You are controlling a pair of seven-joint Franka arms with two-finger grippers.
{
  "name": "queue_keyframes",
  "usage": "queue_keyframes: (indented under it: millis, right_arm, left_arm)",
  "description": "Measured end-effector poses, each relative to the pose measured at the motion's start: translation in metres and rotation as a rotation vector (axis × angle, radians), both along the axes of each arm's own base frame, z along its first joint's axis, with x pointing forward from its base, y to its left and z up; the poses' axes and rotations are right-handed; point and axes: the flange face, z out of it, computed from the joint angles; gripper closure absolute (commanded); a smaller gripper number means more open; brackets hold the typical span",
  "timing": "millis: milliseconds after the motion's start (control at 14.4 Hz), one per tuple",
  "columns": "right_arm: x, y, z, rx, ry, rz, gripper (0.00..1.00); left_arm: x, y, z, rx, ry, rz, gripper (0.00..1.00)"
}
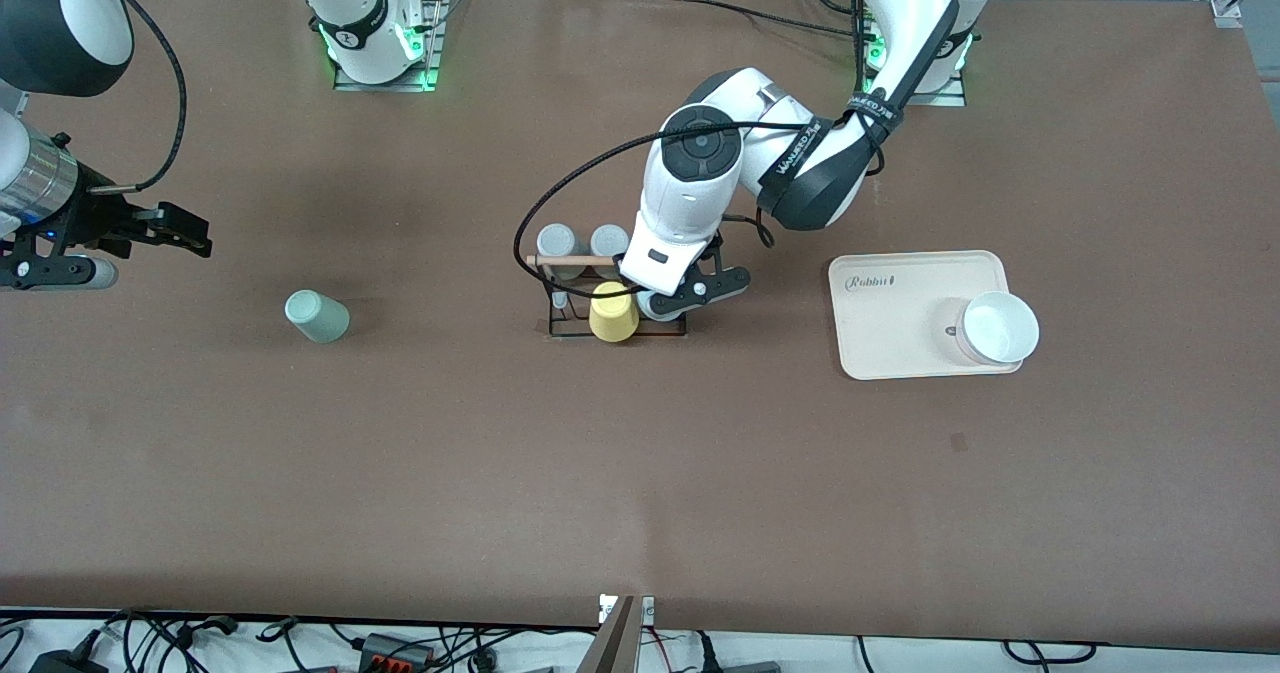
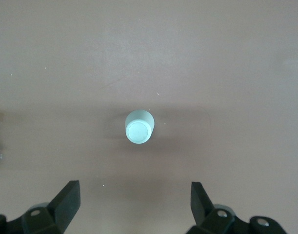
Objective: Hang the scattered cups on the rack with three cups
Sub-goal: 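Hang the light blue cup on the rack peg beside the yellow cup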
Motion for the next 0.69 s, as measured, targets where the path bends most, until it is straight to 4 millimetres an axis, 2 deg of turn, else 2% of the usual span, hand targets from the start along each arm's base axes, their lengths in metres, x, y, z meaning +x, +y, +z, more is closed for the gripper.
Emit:
queue_keyframes:
  millis: [415, 692]
  right_arm:
    - [0.0, 0.0, 0.0, 0.0, 0.0, 0.0, 0.0]
    - [0.002, 0.0, -0.007, 0.0, 0.011, 0.0, 0.0]
  left_arm:
    - [0.003, 0.001, -0.037, 0.027, 0.039, 0.005, 0.66]
    - [0.004, 0.0, -0.047, 0.026, 0.041, 0.005, 0.63]
